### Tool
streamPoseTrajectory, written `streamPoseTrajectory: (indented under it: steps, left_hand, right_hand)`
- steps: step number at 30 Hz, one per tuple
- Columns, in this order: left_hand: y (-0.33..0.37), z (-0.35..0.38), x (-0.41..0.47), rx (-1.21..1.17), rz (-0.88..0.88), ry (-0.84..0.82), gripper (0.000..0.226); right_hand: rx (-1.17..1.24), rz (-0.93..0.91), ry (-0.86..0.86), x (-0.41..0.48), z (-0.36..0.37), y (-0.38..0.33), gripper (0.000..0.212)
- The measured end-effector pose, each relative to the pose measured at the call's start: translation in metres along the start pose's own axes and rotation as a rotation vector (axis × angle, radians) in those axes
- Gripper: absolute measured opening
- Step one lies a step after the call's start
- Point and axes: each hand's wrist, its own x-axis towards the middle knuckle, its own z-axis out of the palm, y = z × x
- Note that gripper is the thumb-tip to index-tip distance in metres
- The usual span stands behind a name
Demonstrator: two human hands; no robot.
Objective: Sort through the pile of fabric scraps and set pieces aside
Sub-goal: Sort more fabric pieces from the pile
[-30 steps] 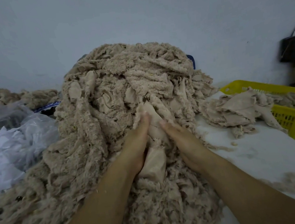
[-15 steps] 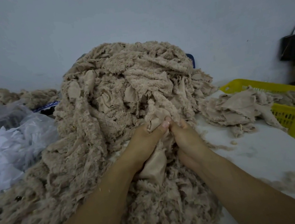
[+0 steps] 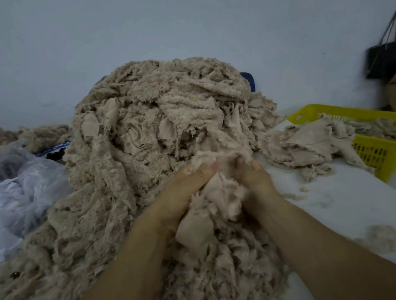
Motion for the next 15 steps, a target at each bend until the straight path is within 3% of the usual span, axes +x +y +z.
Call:
streamPoseTrajectory:
  steps: [4,9,12,15]
  left_hand:
    - [0.002,-0.011,0.002,-0.086,0.045,0.117,0.023]
    - [-0.009,-0.018,0.009,0.078,0.03,0.424,0.042]
    - [-0.01,-0.023,0.013,0.196,0.098,0.541,0.03]
    - [-0.014,-0.021,0.016,0.323,0.157,0.562,0.034]
  right_hand:
    - [-0.156,-0.042,-0.03,-0.002,-0.001,0.002,0.024]
    - [-0.222,0.002,-0.19,-0.019,0.012,0.005,0.062]
    - [-0.256,-0.134,-0.139,-0.019,0.011,0.0,0.068]
    - [-0.442,-0.34,-0.262,-0.031,0.013,0.0,0.069]
